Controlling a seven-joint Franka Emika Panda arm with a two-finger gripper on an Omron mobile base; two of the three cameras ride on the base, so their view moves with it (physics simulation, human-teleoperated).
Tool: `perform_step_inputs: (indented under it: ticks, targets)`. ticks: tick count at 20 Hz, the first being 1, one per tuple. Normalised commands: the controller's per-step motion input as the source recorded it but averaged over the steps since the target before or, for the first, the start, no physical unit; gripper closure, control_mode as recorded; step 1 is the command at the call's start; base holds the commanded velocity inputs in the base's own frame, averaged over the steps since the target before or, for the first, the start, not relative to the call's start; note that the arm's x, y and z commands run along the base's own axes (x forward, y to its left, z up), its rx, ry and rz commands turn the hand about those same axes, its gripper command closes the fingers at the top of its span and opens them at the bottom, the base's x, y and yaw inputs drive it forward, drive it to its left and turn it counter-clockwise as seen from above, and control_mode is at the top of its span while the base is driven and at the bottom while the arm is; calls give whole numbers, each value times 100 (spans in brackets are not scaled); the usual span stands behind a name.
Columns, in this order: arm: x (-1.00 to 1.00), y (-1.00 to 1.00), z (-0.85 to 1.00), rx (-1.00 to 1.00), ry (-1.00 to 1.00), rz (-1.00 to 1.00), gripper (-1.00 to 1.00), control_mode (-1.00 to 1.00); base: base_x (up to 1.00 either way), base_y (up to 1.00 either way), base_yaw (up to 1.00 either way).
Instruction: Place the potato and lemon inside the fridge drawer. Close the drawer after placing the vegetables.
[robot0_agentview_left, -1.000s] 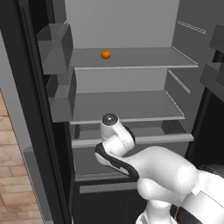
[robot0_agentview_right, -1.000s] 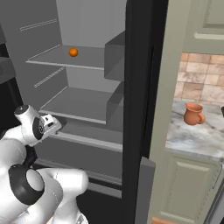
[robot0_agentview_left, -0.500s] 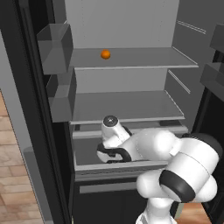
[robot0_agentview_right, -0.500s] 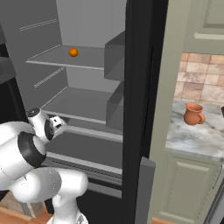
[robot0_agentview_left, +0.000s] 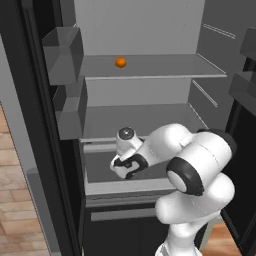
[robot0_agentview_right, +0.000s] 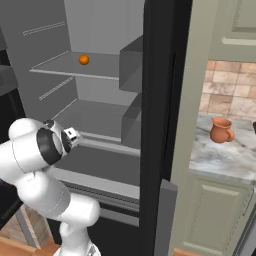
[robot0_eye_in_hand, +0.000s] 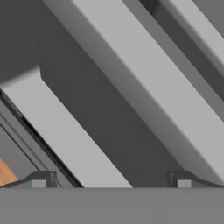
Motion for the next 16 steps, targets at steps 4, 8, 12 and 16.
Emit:
perform_step_inputs:
  ticks: [4,8,12,16]
  targets:
    - [46,0,0,2,-11,0,-100,-100,0,0,0]
    - [38,0,-3,1,-13,0,-100,-100,0,0,0]
    - [24,0,-4,1,-13,0,-100,-100,0,0,0]
    - [-3,0,0,0,-12,0,-100,-100,0,0,0]
